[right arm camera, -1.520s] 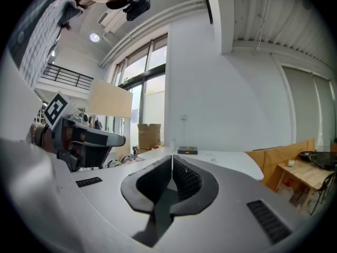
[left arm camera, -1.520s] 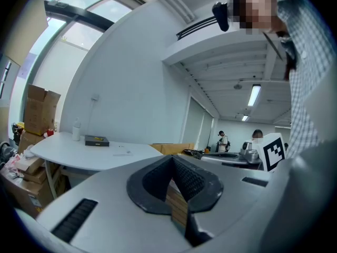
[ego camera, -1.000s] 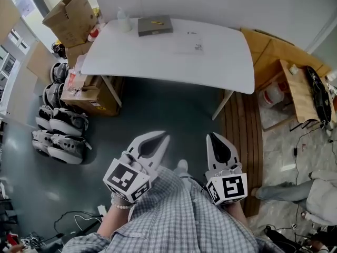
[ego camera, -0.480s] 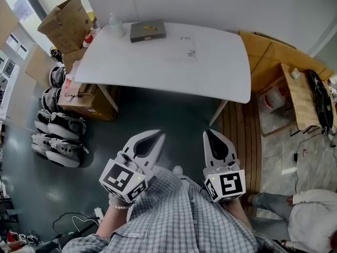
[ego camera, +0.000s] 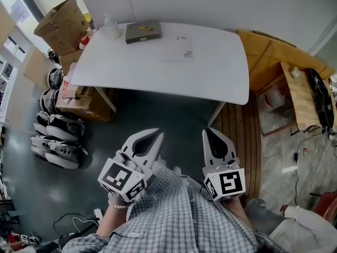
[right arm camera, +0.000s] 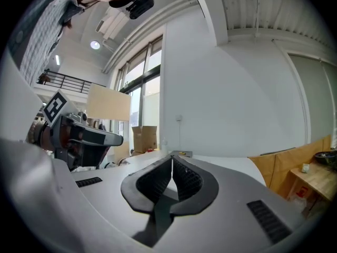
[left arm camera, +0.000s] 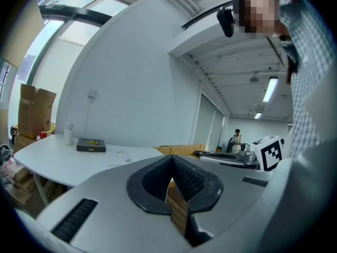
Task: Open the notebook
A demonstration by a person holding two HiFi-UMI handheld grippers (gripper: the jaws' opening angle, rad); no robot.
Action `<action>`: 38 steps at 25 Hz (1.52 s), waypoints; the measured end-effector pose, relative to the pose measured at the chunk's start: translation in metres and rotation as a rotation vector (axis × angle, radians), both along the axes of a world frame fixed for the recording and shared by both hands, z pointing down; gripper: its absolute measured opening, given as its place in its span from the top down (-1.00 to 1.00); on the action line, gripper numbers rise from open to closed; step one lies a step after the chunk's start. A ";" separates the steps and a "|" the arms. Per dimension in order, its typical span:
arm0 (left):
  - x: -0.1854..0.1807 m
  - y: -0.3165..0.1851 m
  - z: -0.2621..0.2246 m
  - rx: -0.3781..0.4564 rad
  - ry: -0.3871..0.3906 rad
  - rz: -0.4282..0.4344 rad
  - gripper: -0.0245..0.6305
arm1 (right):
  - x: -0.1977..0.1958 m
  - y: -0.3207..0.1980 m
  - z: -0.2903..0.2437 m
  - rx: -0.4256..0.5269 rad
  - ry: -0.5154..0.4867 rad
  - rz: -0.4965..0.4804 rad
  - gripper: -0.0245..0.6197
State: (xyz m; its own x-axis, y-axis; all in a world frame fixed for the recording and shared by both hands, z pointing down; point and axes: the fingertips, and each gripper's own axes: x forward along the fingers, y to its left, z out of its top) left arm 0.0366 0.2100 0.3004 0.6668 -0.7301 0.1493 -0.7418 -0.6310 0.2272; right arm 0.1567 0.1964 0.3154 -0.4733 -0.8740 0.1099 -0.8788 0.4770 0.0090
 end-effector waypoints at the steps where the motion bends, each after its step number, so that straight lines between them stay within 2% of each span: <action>1: 0.000 -0.003 0.000 0.001 0.001 0.003 0.91 | 0.001 -0.002 0.000 0.000 0.001 0.003 0.85; 8: 0.003 -0.030 0.005 0.008 0.007 0.032 0.91 | 0.004 -0.024 0.003 0.006 0.017 0.029 0.85; 15: -0.005 -0.077 0.003 0.013 0.007 0.058 0.91 | -0.004 -0.070 0.005 -0.015 0.019 0.059 0.85; 26: -0.034 -0.157 0.007 -0.008 0.020 0.101 0.91 | -0.034 -0.143 0.007 -0.022 0.037 0.091 0.85; 38: -0.069 -0.225 0.006 0.013 0.045 0.151 0.91 | -0.068 -0.203 0.001 0.005 0.061 0.148 0.85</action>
